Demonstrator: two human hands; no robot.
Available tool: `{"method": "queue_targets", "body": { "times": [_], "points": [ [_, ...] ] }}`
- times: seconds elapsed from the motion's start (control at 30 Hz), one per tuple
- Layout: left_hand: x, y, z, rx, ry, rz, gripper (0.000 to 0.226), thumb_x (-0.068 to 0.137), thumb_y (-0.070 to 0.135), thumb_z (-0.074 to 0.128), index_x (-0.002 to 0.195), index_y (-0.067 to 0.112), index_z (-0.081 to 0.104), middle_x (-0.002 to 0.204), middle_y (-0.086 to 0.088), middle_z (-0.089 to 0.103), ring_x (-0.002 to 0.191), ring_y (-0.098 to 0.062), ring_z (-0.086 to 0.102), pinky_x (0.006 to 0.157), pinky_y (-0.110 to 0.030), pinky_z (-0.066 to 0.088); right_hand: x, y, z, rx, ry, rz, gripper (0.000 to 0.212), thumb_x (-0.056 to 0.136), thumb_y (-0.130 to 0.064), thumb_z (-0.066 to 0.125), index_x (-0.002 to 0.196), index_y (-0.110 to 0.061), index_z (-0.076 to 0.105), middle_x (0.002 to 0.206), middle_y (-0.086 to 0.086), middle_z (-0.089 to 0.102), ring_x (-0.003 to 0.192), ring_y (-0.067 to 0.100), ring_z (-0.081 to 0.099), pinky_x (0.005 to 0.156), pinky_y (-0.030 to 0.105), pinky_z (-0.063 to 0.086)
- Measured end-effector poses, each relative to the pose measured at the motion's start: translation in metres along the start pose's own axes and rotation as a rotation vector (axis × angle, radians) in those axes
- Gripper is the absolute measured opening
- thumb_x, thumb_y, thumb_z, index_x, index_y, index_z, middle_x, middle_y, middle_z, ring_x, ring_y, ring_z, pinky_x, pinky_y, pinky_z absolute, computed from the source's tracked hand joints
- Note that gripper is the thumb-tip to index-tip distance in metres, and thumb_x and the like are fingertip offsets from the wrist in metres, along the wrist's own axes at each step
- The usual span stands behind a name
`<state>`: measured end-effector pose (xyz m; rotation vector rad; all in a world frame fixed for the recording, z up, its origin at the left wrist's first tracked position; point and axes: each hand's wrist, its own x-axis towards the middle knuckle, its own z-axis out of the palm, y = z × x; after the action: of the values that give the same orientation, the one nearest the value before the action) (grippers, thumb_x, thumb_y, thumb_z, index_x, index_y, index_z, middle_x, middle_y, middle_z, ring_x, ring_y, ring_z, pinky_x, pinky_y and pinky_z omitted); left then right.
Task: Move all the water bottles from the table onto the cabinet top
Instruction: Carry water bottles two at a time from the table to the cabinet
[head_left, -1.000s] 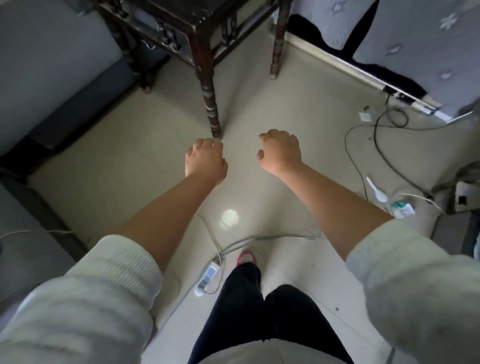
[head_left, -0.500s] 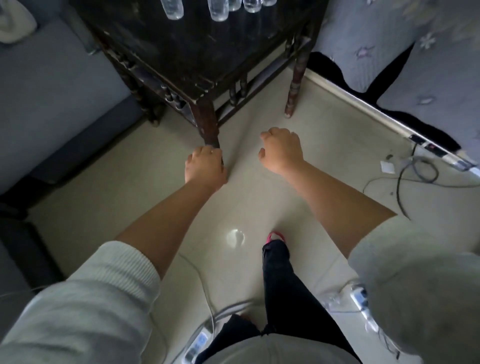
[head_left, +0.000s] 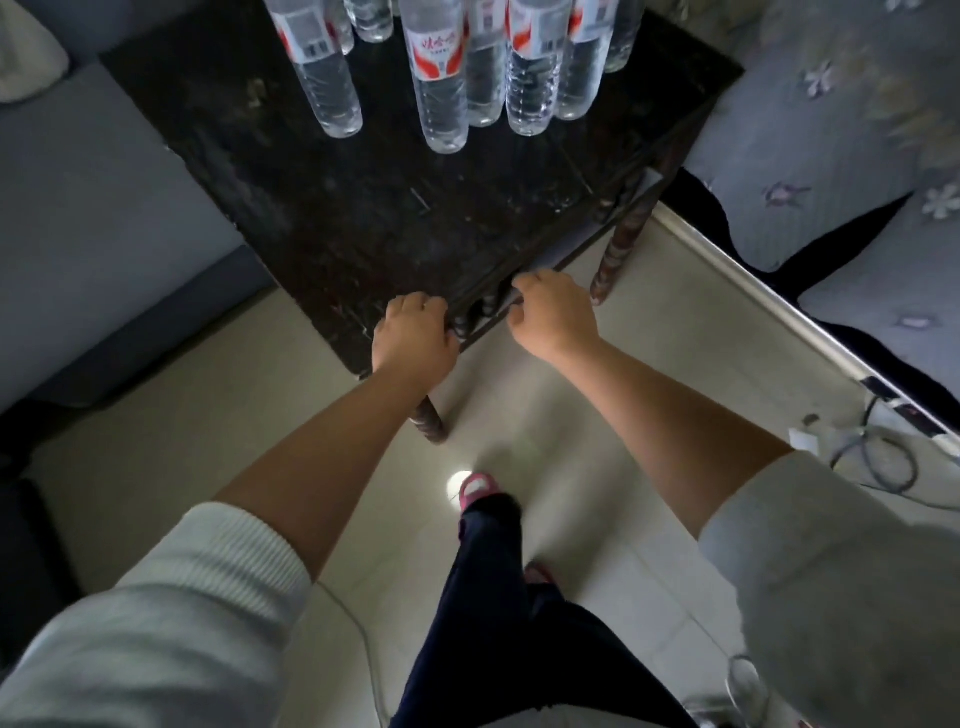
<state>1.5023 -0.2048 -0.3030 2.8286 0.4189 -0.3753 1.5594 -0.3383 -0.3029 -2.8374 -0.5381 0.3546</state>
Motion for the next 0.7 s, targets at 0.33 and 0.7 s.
{"method": "queue_targets", "body": {
  "times": [0.33, 0.7],
  "points": [
    [0.153, -0.002, -0.070, -0.143, 0.082, 0.010, 0.057, 0.092, 0.020, 0.048, 0.144, 0.006, 0.027, 0.138, -0.017, 0.045, 0.131, -0.031, 0.038, 0.105, -0.042, 0.038, 0.160, 0.013, -0.054, 0.175, 0.202, 0.087, 0.037, 0.090, -0.014, 0.048, 0.124, 0.000, 0.054, 0.122, 0.021, 0.057, 0.120, 0.038, 0.048, 0.100, 0.044, 0.044],
    [0.238, 0.019, -0.107, -0.670, 0.403, -0.028, 0.081, 0.075, 0.038, 0.071, 0.137, 0.000, 0.034, 0.135, -0.017, 0.045, 0.125, -0.029, 0.047, 0.104, -0.044, 0.043, 0.255, 0.007, -0.094, 0.753, 0.777, 0.203, 0.077, 0.074, -0.039, 0.061, 0.126, 0.017, 0.044, 0.128, 0.034, 0.048, 0.124, 0.045, 0.046, 0.107, 0.046, 0.036]
  ]
}}
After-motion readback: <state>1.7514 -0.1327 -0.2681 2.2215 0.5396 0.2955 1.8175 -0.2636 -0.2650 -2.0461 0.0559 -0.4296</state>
